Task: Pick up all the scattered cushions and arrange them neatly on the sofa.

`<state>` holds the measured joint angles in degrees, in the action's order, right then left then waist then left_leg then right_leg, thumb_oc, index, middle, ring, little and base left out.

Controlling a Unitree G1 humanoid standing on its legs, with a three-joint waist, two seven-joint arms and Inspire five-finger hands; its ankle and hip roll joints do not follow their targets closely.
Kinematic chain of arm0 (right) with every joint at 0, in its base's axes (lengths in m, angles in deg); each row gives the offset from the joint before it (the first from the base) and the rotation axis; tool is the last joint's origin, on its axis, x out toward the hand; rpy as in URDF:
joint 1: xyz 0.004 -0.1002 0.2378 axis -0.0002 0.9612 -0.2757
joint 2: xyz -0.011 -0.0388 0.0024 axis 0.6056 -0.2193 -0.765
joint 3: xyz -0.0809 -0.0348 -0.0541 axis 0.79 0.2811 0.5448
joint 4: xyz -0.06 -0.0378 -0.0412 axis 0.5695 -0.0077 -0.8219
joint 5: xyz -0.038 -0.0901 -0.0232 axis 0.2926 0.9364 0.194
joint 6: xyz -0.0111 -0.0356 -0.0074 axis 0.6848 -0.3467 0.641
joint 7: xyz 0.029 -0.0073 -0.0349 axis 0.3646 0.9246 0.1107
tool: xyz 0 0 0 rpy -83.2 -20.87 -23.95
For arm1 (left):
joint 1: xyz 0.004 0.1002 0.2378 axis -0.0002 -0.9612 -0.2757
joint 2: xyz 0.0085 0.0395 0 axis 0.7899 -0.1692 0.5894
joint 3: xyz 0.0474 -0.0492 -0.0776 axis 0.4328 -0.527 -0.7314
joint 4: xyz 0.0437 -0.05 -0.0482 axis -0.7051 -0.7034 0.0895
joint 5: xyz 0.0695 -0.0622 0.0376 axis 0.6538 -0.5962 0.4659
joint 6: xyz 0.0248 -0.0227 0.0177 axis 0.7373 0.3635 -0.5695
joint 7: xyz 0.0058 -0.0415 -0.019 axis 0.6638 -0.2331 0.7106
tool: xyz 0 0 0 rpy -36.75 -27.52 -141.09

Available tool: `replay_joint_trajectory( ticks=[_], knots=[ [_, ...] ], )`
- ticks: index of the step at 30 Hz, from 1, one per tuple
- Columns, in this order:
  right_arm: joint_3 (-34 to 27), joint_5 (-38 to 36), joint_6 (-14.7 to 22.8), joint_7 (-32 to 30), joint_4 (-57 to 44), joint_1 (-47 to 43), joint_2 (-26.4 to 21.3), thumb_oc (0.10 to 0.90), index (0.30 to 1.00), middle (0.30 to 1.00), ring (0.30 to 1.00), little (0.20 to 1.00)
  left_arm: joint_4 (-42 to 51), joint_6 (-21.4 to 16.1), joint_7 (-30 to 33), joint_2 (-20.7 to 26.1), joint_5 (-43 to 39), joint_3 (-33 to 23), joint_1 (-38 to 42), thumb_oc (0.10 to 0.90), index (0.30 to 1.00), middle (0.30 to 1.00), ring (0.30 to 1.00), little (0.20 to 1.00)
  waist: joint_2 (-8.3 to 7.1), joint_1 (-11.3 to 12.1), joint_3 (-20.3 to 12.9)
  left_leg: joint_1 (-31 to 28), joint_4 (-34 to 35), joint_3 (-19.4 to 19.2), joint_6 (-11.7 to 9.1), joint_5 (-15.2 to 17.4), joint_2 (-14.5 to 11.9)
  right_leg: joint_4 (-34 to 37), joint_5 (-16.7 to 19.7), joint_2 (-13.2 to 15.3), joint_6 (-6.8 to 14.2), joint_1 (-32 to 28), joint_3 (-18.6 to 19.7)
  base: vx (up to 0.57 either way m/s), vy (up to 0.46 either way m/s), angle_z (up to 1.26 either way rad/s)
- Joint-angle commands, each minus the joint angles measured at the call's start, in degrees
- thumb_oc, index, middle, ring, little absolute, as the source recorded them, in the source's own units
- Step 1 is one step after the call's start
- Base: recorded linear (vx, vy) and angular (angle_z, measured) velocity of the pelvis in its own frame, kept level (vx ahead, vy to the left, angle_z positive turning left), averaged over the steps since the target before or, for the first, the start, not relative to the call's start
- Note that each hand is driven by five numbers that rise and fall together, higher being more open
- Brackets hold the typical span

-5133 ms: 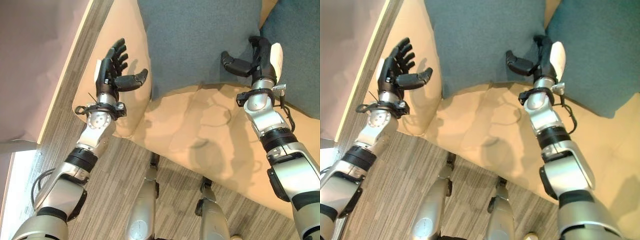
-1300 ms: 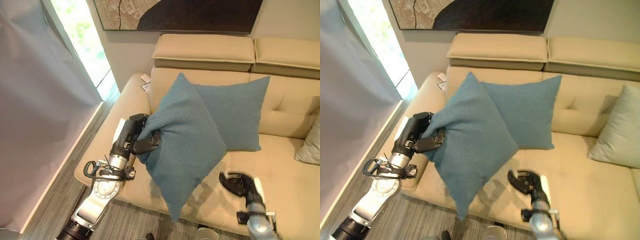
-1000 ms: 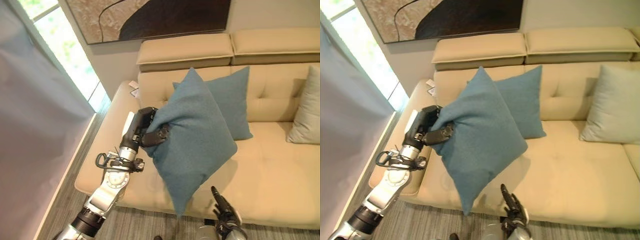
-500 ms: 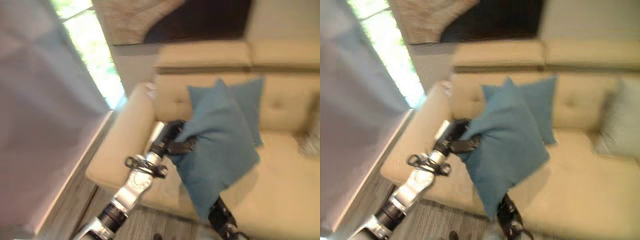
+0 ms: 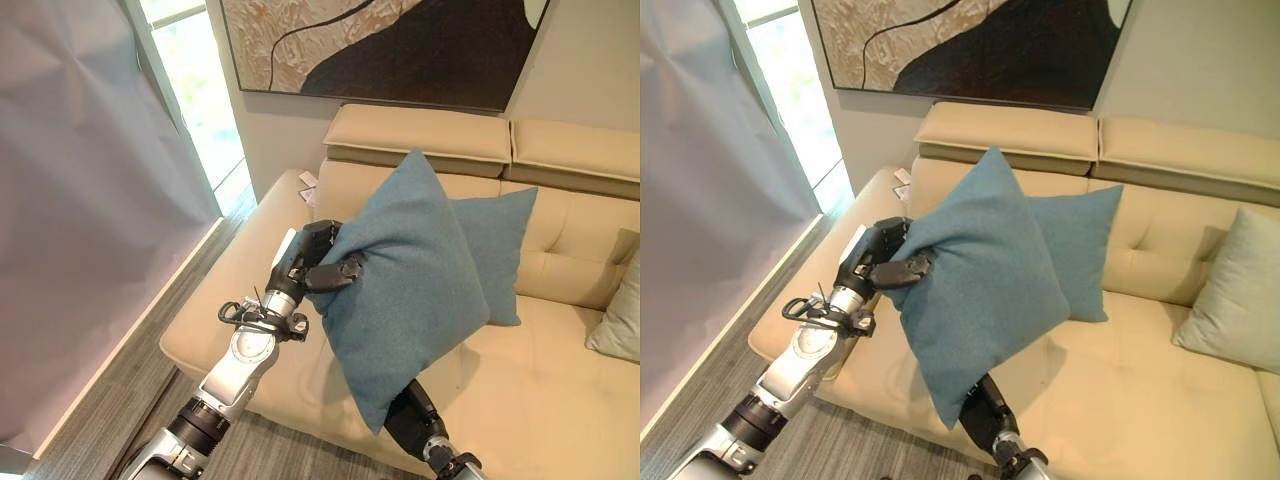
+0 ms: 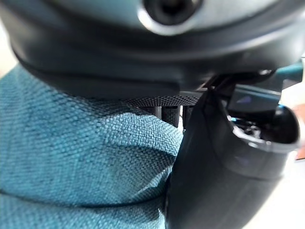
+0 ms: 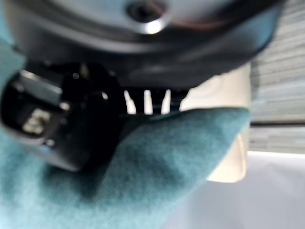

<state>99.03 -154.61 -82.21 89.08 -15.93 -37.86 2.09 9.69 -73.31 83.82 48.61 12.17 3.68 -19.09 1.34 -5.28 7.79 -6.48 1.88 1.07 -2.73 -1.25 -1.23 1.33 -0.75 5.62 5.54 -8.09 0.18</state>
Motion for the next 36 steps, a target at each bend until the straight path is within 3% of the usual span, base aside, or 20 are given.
replay_joint_trajectory(
  ticks=[1,8,22,31,36],
  knots=[
    [-1.9,0.5,1.5,8.3,-11.0,-2.6,0.7,0.800,0.900,0.900,0.900,0.900,5.2,-10.1,-3.4,-7.5,-4.8,0.4,13.2,0.400,0.300,0.300,0.300,0.300,0.48,-0.6,-6.3,1.0,-4.3,-2.9,0.2,6.3,2.3,-4.5,-4.1,-2.6,0.9,3.3,-1.1,0.00,0.000,0.00],
    [-3.2,-0.5,-0.9,10.3,-9.6,-1.5,0.1,0.800,0.900,0.900,0.900,0.900,3.7,-9.5,-3.9,-7.2,-5.2,-1.3,13.4,0.400,0.300,0.300,0.300,0.300,0.69,-1.1,-6.7,0.4,-3.8,-3.1,-0.1,6.2,2.1,-3.9,-3.9,-2.7,0.8,3.1,-1.0,0.00,-0.033,-0.02],
    [0.6,0.3,-6.5,15.9,-23.2,0.6,-7.5,0.800,0.900,0.900,0.900,0.900,-3.1,-8.6,-4.4,-9.6,-12.9,-2.6,16.1,0.400,0.300,0.300,0.300,0.300,2.25,-3.1,-6.1,-0.5,-1.6,-4.4,-0.3,5.1,1.7,-3.4,-3.4,-2.7,1.1,3.4,-0.1,-0.01,0.002,-0.01],
    [0.4,-1.5,-4.5,16.2,-30.7,-4.0,-6.6,0.800,0.900,0.900,0.900,0.900,-4.0,-7.9,-4.3,-11.0,-16.4,-2.0,15.1,0.400,0.300,0.300,0.300,0.300,3.33,-3.6,-5.7,-0.6,-1.2,-5.1,0.1,5.0,2.1,-3.9,-3.2,-2.5,1.3,4.2,0.8,-0.01,0.012,-0.07],
    [-1.9,-1.9,0.2,13.9,-35.8,-10.2,-3.1,0.800,0.900,0.900,0.900,0.900,-4.2,-7.2,-3.5,-11.8,-19.4,-1.2,13.4,0.400,0.300,0.300,0.300,0.300,4.15,-3.7,-5.8,-0.7,-0.9,-5.3,0.6,5.0,2.3,-4.0,-3.1,-2.4,1.3,4.6,1.1,0.00,0.000,0.00]
  ],
)
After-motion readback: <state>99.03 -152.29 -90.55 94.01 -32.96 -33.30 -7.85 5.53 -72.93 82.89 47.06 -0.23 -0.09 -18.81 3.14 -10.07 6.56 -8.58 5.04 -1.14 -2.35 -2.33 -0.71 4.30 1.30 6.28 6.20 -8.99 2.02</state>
